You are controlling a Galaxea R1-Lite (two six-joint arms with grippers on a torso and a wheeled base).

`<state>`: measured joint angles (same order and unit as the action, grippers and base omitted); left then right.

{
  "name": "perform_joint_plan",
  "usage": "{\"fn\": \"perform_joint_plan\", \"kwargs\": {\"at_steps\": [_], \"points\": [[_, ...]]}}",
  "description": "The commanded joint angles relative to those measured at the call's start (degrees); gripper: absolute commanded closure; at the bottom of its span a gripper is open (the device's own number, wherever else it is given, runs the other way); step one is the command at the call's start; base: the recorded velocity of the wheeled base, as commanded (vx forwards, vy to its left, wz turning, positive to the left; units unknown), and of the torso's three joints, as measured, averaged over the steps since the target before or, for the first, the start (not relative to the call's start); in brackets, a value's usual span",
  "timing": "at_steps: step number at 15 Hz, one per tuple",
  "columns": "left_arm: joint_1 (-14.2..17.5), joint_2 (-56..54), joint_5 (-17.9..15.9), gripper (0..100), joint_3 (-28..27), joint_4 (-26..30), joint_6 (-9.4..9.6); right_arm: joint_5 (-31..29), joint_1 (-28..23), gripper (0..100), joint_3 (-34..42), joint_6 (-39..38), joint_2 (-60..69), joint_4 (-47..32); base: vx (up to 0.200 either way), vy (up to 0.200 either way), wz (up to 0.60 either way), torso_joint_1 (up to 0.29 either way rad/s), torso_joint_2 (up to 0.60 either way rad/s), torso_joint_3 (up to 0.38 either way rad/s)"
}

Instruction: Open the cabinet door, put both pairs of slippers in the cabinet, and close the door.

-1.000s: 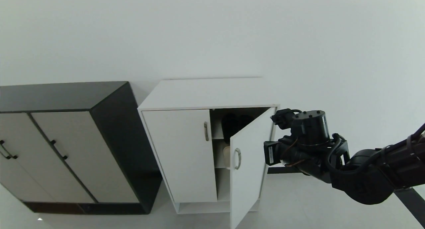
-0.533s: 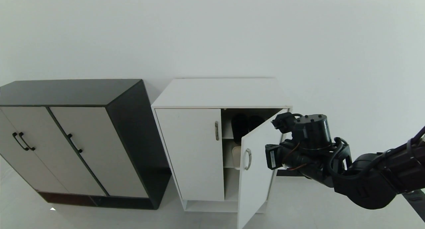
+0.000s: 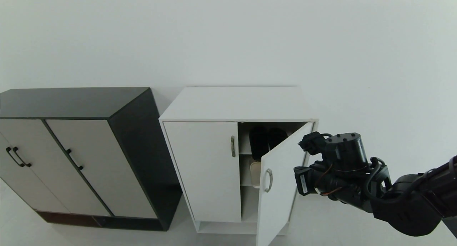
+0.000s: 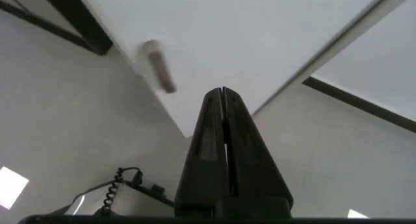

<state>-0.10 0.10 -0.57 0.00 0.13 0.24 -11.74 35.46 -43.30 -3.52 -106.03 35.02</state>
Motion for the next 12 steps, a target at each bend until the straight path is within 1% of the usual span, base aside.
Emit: {"fn": "perform_joint_plan", "kwargs": {"at_steps": [1,4,6,12], "points": [[0.0,0.0,0.0,100,0.0,0.0,0.02,0.0,0.0,100,0.9,0.0,0.7,0.0,0.200,0.000,0.00,0.022,0.01,-0.002],[0.0,0.0,0.0,100,0.0,0.0,0.02,0.1,0.0,100,3.1,0.8,1.8,0.0,0.200,0.000,0.00,0.005,0.01,0.005],[0.0,0.0,0.0,100,0.0,0.0,0.11,1.6,0.5,100,3.7,1.2,2.1,0.0,0.000,0.000,0.00,0.000,0.00,0.000],[0.0,0.0,0.0,100,0.0,0.0,0.11,2.2,0.7,100,2.6,0.7,-0.6,0.1,0.000,0.000,0.00,0.000,0.00,0.000]]}}
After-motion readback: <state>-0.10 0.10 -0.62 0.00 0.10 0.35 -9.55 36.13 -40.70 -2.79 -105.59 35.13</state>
